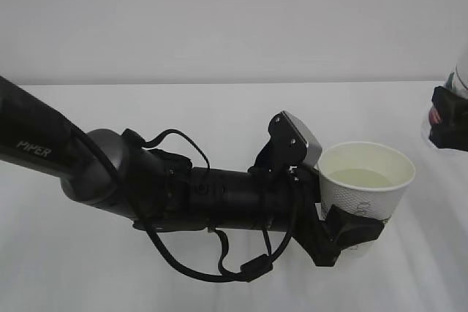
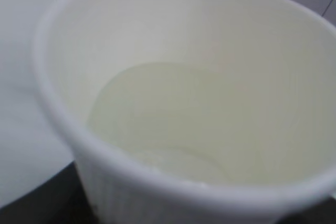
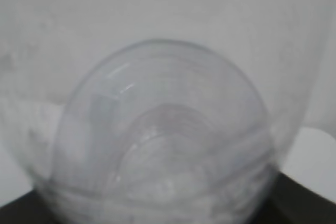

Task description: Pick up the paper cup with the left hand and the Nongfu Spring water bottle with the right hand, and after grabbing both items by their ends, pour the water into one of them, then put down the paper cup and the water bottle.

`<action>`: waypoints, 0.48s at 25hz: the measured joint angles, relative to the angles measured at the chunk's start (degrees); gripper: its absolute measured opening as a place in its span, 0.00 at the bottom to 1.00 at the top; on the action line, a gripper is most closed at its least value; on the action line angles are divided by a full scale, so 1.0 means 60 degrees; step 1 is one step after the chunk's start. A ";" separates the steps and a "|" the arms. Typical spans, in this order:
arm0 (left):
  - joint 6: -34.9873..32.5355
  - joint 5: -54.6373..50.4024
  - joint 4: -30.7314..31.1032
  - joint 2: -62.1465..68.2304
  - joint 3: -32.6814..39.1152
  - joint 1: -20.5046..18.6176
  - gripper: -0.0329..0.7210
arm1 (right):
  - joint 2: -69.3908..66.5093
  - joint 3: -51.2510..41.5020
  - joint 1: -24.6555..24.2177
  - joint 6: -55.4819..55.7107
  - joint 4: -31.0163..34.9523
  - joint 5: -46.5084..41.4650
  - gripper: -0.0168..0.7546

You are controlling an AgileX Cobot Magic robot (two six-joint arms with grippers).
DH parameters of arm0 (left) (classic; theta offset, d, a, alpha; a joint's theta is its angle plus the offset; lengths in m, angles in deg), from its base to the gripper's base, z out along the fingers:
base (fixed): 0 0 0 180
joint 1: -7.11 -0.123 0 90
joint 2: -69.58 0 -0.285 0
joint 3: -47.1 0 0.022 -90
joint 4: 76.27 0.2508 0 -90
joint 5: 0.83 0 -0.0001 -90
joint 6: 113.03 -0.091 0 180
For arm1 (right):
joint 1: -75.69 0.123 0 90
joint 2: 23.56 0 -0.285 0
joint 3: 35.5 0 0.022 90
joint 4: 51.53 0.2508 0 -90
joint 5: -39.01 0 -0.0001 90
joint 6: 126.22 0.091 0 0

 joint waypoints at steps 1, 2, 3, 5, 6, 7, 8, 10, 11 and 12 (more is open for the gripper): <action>0.0000 0.0000 0.0000 0.0000 0.0000 0.0000 0.72 | -0.0072 0.0000 0.0000 0.0072 0.0000 0.0000 0.62; 0.0000 0.0000 0.0000 0.0000 0.0000 0.0000 0.72 | -0.0166 0.0000 0.0000 0.0090 0.0000 0.0017 0.62; 0.0000 0.0000 0.0000 0.0000 0.0000 0.0000 0.72 | -0.0261 0.0007 0.0000 0.0107 0.0000 0.0021 0.62; 0.0000 0.0000 0.0000 0.0000 0.0000 0.0000 0.72 | -0.0426 0.0061 0.0000 0.0141 0.0000 0.0045 0.62; 0.0000 0.0000 0.0000 0.0000 0.0000 0.0000 0.72 | -0.0540 0.0083 0.0000 0.0186 0.0000 0.0086 0.62; 0.0000 0.0000 0.0000 0.0000 0.0000 0.0000 0.72 | -0.0647 0.0082 0.0000 0.0263 0.0000 0.0120 0.62; 0.0000 0.0000 0.0000 0.0000 0.0000 0.0000 0.72 | -0.0739 0.0082 0.0000 0.0369 0.0000 0.0143 0.62; 0.0000 0.0000 0.0000 0.0000 0.0000 0.0000 0.72 | -0.0962 0.0082 0.0000 0.0473 0.0000 0.0163 0.62; 0.0000 0.0000 0.0000 0.0000 0.0000 0.0000 0.72 | -0.1040 0.0082 0.0000 0.0494 0.0000 0.0182 0.62; 0.0000 0.0000 0.0000 0.0000 0.0000 0.0000 0.72 | -0.1139 0.0082 0.0000 0.0515 0.0000 0.0216 0.62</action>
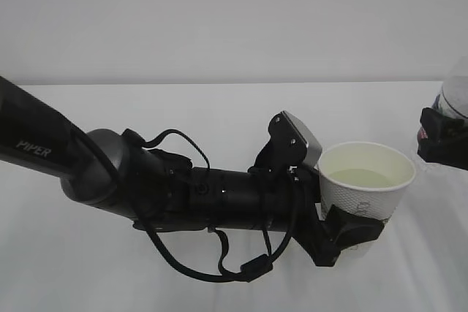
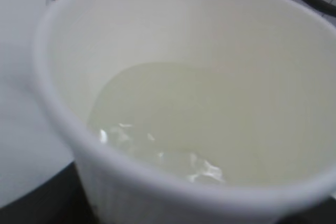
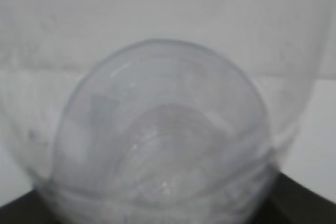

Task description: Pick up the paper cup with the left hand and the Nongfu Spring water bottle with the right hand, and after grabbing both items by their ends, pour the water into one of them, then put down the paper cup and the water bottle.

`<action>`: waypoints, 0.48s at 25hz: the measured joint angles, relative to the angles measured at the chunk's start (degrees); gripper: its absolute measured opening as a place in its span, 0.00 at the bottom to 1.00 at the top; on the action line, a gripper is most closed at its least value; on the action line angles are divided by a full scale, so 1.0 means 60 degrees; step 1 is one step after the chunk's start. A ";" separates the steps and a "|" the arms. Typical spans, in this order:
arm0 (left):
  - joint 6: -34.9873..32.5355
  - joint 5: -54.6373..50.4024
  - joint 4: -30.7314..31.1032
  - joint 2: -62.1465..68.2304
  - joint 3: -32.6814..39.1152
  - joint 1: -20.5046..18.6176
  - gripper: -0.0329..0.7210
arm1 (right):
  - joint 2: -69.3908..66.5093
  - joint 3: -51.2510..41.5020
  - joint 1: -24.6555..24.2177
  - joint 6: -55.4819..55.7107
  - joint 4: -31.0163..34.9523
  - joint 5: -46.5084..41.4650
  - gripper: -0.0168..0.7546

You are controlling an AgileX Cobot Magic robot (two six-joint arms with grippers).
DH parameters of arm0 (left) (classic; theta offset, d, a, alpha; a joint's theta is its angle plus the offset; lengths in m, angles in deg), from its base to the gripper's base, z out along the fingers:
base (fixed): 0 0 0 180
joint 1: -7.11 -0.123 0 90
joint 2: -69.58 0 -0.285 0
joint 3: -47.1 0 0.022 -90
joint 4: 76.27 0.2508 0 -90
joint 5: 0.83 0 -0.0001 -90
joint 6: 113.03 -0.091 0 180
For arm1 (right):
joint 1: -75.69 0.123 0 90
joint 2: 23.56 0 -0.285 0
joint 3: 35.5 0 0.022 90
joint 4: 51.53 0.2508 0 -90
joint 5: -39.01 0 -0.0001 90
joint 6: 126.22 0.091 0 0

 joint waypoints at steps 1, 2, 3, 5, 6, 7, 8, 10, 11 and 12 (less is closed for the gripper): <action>0.0000 0.0000 0.0000 0.0000 0.0000 0.0000 0.72 | -0.0098 0.0000 0.0000 0.0016 0.0000 0.0058 0.62; 0.0000 0.0000 0.0000 0.0000 0.0000 0.0000 0.72 | -0.0197 0.0000 0.0000 0.0016 0.0000 0.0115 0.62; 0.0000 0.0000 0.0000 0.0000 0.0000 0.0000 0.72 | -0.0264 0.0004 0.0000 0.0037 0.0000 0.0168 0.62; 0.0000 0.0000 0.0000 0.0000 0.0000 0.0000 0.72 | -0.0429 0.0020 0.0000 0.0037 0.0000 0.0254 0.62; 0.0000 0.0000 0.0000 0.0000 0.0000 0.0000 0.72 | -0.0492 0.0020 0.0000 0.0041 0.0000 0.0256 0.62; 0.0000 0.0000 0.0000 0.0000 0.0000 0.0000 0.72 | -0.0583 0.0020 0.0000 0.0041 0.0000 0.0273 0.62; 0.0000 0.0000 0.0000 0.0000 0.0000 0.0000 0.72 | -0.0672 0.0020 0.0000 0.0041 0.0000 0.0277 0.62; 0.0000 -0.0004 0.0000 0.0000 0.0000 0.0000 0.71 | -0.0832 0.0020 0.0000 0.0057 0.0000 0.0337 0.62; 0.0000 -0.0004 0.0000 0.0000 0.0000 0.0000 0.71 | -0.0927 0.0039 0.0000 0.0057 0.0000 0.0384 0.62; 0.0000 -0.0004 0.0000 0.0000 0.0000 0.0000 0.71 | -0.1028 0.0055 0.0000 0.0057 0.0000 0.0408 0.62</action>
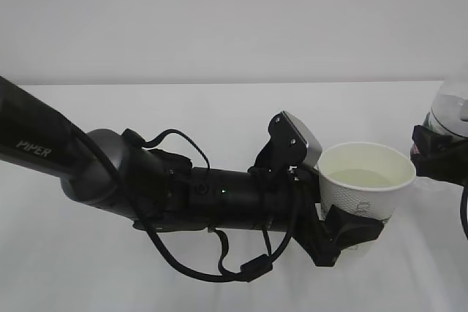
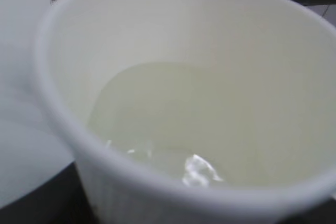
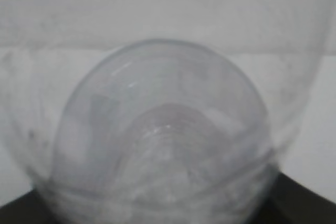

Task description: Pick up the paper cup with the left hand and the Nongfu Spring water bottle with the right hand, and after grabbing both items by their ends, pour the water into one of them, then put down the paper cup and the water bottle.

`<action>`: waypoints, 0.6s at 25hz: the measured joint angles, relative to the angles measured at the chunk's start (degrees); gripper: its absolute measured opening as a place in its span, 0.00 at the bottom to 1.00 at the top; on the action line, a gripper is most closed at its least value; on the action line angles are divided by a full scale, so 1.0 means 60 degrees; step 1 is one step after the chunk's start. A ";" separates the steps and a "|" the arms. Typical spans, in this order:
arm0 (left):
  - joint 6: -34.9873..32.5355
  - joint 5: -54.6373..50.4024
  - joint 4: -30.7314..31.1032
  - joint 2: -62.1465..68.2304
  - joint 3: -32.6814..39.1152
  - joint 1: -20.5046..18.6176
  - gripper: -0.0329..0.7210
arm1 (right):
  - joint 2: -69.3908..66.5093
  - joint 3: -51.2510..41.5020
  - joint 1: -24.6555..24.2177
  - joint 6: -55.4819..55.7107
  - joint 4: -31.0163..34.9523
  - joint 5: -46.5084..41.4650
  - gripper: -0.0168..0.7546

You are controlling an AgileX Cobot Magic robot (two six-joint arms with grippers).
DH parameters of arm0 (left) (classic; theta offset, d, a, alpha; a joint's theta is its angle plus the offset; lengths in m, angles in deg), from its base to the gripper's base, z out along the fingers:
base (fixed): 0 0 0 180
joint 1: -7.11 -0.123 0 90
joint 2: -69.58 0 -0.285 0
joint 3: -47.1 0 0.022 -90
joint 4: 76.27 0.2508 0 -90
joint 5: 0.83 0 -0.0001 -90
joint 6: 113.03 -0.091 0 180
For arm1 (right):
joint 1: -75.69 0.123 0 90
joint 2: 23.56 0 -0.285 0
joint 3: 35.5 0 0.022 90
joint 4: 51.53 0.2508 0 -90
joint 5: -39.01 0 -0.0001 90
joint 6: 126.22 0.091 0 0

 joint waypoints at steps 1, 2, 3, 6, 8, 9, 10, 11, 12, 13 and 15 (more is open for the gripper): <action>0.0000 0.0000 0.0000 0.0000 0.0000 0.0000 0.71 | -0.0089 0.0030 0.0000 0.0000 0.0000 0.0049 0.62; 0.0000 0.0000 0.0000 0.0000 0.0000 0.0000 0.71 | -0.0188 0.0066 0.0000 0.0000 0.0017 0.0066 0.62; 0.0000 0.0000 0.0000 0.0000 0.0000 0.0000 0.71 | -0.0278 0.0108 0.0000 0.0025 0.0015 0.0071 0.62; 0.0000 0.0000 0.0000 0.0000 0.0000 0.0000 0.71 | -0.0458 0.0186 0.0000 0.0261 0.0015 0.0124 0.62; 0.0000 0.0000 0.0000 0.0000 0.0000 0.0000 0.71 | -0.0512 0.0208 0.0000 0.0323 0.0015 0.0173 0.62; 0.0000 0.0000 0.0000 0.0000 0.0000 0.0000 0.71 | -0.0545 0.0208 0.0000 0.0386 0.0015 0.0198 0.62; 0.0000 0.0000 0.0000 0.0000 0.0000 0.0000 0.71 | -0.0586 0.0208 0.0000 0.0386 0.0015 0.0215 0.62; 0.0000 0.0000 0.0000 0.0000 0.0000 0.0000 0.71 | -0.0633 0.0208 0.0000 0.0386 0.0015 0.0215 0.62; 0.0000 0.0000 0.0000 0.0000 0.0000 0.0000 0.71 | -0.0659 0.0208 0.0000 0.0386 0.0015 0.0215 0.62; 0.0000 -0.0016 0.0000 0.0000 0.0000 0.0000 0.71 | -0.0733 0.0208 0.0000 0.0386 0.0015 0.0215 0.62; 0.0000 -0.0016 0.0000 0.0000 0.0000 0.0000 0.71 | -0.0804 0.0208 0.0000 0.0386 0.0015 0.0215 0.62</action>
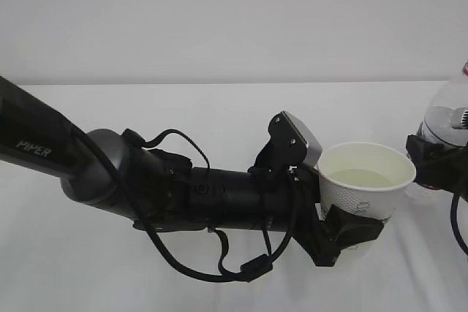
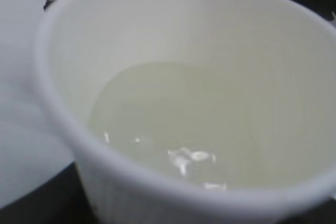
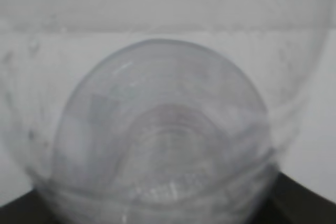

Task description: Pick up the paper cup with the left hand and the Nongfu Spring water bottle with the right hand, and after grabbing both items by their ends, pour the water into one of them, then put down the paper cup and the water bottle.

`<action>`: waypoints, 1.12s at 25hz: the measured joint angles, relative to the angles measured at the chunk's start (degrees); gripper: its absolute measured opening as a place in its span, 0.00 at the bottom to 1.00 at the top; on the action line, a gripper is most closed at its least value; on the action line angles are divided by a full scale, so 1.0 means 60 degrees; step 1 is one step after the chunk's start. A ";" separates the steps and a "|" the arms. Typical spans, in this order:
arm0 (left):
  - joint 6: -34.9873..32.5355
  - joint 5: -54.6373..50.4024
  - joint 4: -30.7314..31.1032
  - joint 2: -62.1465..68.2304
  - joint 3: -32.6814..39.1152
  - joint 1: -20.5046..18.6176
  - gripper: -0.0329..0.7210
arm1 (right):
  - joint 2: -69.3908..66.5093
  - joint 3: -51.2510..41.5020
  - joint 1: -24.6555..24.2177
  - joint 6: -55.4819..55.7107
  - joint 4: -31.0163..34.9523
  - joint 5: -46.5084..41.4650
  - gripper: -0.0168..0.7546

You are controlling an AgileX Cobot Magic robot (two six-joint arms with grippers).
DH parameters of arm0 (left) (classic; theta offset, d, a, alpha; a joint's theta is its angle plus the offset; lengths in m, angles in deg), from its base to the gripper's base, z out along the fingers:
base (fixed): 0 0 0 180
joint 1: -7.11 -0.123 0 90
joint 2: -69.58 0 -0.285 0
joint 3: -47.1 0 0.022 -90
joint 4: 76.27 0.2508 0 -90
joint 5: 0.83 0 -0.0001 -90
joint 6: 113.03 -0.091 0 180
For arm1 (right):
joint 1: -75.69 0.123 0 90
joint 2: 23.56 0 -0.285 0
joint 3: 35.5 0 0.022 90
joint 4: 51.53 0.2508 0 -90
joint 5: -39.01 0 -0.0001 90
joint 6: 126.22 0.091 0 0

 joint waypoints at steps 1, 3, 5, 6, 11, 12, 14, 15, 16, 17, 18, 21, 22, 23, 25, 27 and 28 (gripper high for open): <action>0.0000 0.0000 0.0000 0.0000 0.0000 0.0000 0.71 | -0.0043 0.0000 0.0000 0.0000 0.0000 0.0018 0.62; 0.0000 0.0000 0.0000 0.0000 0.0000 0.0000 0.71 | -0.0049 0.0017 0.0000 0.0000 0.0000 0.0018 0.63; 0.0000 0.0000 0.0000 0.0000 0.0000 0.0000 0.71 | -0.0049 0.0024 0.0000 0.0000 0.0000 0.0018 0.64; 0.0000 0.0000 0.0000 0.0000 0.0000 0.0000 0.71 | -0.0049 0.0022 0.0000 0.0000 0.0000 0.0018 0.65; 0.0000 0.0000 0.0000 0.0000 0.0000 0.0000 0.71 | -0.0049 0.0022 0.0000 0.0000 0.0000 0.0018 0.65; 0.0000 0.0000 0.0000 0.0000 0.0000 0.0000 0.71 | -0.0049 0.0022 0.0000 0.0000 0.0000 0.0018 0.65; 0.0000 0.0000 0.0000 0.0000 0.0000 0.0000 0.71 | -0.0049 0.0022 0.0000 0.0000 0.0000 0.0018 0.65; 0.0000 0.0000 0.0000 0.0000 0.0000 0.0000 0.71 | -0.0049 0.0022 0.0000 0.0000 0.0000 -0.0006 0.65; 0.0000 0.0000 0.0000 0.0000 0.0000 0.0000 0.71 | -0.0049 0.0022 0.0000 0.0000 0.0000 -0.0028 0.65; 0.0000 0.0000 0.0000 0.0000 0.0000 0.0000 0.71 | -0.0049 0.0022 0.0000 0.0000 0.0000 -0.0046 0.65; 0.0000 0.0000 0.0000 0.0000 0.0000 0.0000 0.71 | -0.0049 0.0022 0.0000 0.0000 0.0000 -0.0045 0.66; 0.0000 0.0000 0.0000 0.0000 0.0000 0.0000 0.71 | -0.0049 0.0022 0.0000 0.0000 0.0000 -0.0063 0.69; 0.0000 0.0000 0.0000 0.0000 0.0000 0.0000 0.71 | -0.0049 0.0022 0.0000 0.0000 0.0000 -0.0063 0.70; 0.0000 0.0000 0.0000 0.0000 0.0000 0.0000 0.71 | -0.0049 0.0022 0.0000 0.0000 0.0000 -0.0077 0.70; 0.0000 0.0000 0.0000 0.0000 0.0000 0.0000 0.71 | -0.0049 0.0022 0.0000 0.0000 0.0000 -0.0077 0.71; 0.0000 0.0000 0.0000 0.0000 0.0000 0.0000 0.71 | -0.0049 0.0022 0.0000 0.0000 0.0000 -0.0077 0.71; 0.0000 0.0000 0.0000 0.0000 0.0000 0.0000 0.71 | -0.0049 0.0022 0.0000 0.0000 0.0000 -0.0077 0.71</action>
